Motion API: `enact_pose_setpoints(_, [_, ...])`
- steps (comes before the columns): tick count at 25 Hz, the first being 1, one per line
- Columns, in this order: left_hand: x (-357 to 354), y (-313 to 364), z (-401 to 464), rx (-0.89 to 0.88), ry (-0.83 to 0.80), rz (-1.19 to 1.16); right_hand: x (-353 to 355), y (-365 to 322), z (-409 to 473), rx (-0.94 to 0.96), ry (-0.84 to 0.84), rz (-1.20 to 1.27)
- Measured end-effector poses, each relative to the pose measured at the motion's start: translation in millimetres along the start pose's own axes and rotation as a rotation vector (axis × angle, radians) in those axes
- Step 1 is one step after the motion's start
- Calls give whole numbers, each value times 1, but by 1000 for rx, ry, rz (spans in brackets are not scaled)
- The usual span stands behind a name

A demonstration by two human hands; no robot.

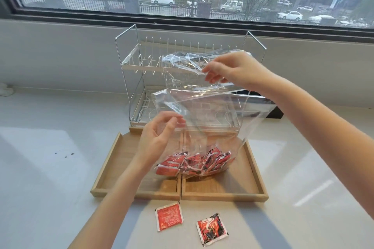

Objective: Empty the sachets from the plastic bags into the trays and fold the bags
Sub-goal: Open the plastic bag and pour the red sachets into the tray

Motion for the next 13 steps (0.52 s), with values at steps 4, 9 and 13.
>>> enact_pose_setpoints(4, [3,1,-1,9,6,-26,-51,-6,11,-48,-254,-176])
enact_pose_setpoints(9, [2,1,1,20,21,-60,-91,1,-3,-61,-547,-264])
enact_pose_setpoints(13, [6,2,1,28,87,-24,-99,11,-9,-112,-583,-245])
Point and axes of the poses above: each hand's wrist, its own z-axis towards the middle knuckle, its own x-axis out of the back of the hand, y = z × x, the point moved 9 cm from there along z, towards the middle knuckle, and after that the axes turned 14 degrees about -x, right-handed, at the moved point
